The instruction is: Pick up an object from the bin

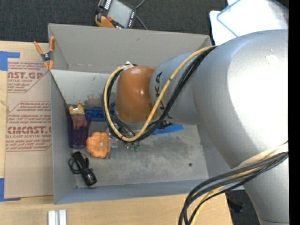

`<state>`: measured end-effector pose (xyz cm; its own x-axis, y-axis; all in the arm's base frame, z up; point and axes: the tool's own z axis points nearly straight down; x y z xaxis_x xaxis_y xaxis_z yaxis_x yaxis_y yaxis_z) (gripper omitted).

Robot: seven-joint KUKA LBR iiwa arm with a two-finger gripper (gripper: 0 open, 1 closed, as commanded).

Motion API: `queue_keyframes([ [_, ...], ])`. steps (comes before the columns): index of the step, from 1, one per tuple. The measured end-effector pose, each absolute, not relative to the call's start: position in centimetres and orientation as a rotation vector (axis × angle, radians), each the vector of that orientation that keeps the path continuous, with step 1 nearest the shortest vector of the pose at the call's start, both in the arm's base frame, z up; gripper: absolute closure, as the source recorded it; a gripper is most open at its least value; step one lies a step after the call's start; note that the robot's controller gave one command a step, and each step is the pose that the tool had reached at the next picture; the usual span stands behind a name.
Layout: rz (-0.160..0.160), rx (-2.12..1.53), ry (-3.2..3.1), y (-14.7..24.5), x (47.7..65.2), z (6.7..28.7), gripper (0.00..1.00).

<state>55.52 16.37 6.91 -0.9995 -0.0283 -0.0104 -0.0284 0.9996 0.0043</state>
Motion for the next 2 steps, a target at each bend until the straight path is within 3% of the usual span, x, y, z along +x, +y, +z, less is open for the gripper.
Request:
queue_keyframes([
  [1,0.007,-0.045,3.131,16.4,55.5,6.9,1.00],
  [2,0.008,-0.044,3.135,16.4,55.3,9.9,1.00],
])
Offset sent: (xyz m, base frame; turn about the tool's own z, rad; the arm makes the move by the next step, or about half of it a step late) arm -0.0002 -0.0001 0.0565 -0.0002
